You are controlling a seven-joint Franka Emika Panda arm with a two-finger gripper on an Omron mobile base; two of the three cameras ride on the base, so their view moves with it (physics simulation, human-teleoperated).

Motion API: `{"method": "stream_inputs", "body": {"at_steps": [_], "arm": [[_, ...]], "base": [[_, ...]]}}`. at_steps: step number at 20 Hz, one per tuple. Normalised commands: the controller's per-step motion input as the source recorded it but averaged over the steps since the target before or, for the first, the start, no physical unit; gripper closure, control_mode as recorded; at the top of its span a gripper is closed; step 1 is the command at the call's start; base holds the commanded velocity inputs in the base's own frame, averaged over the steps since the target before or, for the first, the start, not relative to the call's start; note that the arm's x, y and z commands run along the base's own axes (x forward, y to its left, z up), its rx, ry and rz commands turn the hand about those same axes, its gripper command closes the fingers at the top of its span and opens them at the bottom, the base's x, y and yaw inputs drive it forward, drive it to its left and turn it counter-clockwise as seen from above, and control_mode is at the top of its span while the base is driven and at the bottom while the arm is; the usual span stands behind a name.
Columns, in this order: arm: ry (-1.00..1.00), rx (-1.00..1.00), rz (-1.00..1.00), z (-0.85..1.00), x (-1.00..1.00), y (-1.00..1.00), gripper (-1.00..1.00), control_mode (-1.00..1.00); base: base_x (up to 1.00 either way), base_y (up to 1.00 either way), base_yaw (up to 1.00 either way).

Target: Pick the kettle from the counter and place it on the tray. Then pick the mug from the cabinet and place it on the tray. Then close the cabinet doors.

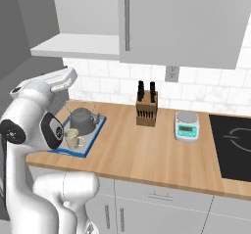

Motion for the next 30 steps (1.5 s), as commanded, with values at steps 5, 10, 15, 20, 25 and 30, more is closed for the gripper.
{"method": "stream_inputs", "body": {"at_steps": [5,10,15,20,25,30], "arm": [[-0.17,-0.16,0.25,-0.04,-0.59,0.27,-1.00,-1.00],[-0.16,-0.14,0.12,0.00,-0.91,0.08,-1.00,-1.00],[-0.11,-0.13,0.01,0.00,-1.00,0.04,-1.00,-1.00],[-0.04,-0.23,0.00,-0.34,-0.64,0.38,-1.00,-1.00],[-0.08,-0.24,0.00,-0.57,-0.17,0.53,-1.00,-1.00],[-0.06,-0.23,0.00,-0.50,0.00,0.58,-1.00,-1.00]], "base": [[0.00,0.00,0.00],[0.00,0.00,0.00],[0.00,0.00,0.00],[0.00,0.00,0.00],[0.00,0.00,0.00],[0.00,0.00,0.00]]}}
